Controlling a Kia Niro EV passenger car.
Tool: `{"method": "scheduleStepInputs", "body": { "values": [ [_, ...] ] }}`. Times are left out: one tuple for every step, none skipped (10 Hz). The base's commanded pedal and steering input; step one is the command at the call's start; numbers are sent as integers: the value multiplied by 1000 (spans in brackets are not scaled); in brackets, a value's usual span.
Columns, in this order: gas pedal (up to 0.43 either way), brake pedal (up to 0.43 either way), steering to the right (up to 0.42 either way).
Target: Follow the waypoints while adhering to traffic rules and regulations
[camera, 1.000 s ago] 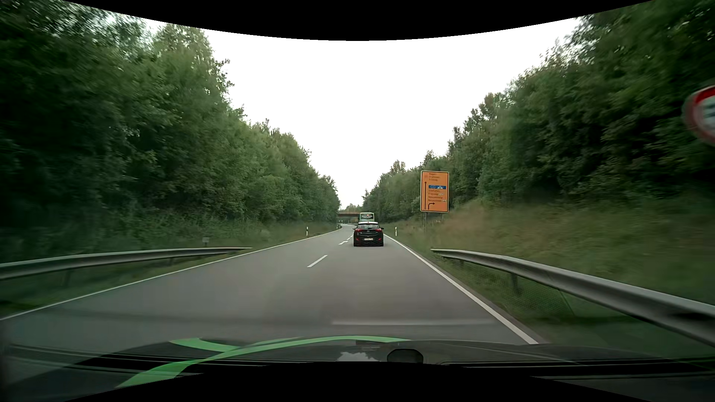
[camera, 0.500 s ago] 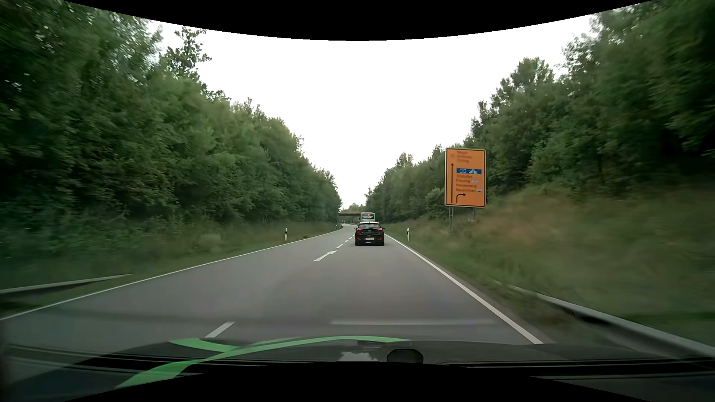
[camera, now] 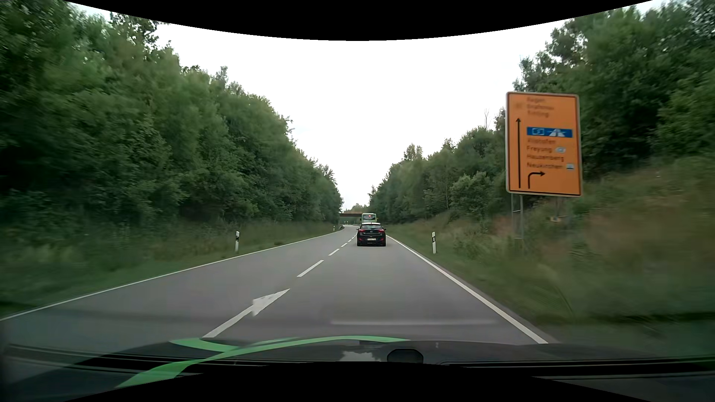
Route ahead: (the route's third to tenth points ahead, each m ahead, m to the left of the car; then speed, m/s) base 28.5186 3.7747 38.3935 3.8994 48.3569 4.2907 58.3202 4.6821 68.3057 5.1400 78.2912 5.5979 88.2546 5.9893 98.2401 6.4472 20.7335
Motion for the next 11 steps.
{"method": "scheduleStepInputs", "body": {
  "values": [
    [378,0,-7],
    [331,0,-7],
    [319,0,-7],
    [319,0,-7],
    [319,0,-7],
    [331,0,-7],
    [350,0,-6],
    [358,0,-6],
    [370,0,-6],
    [370,0,-6],
    [378,0,-5]
  ]
}}
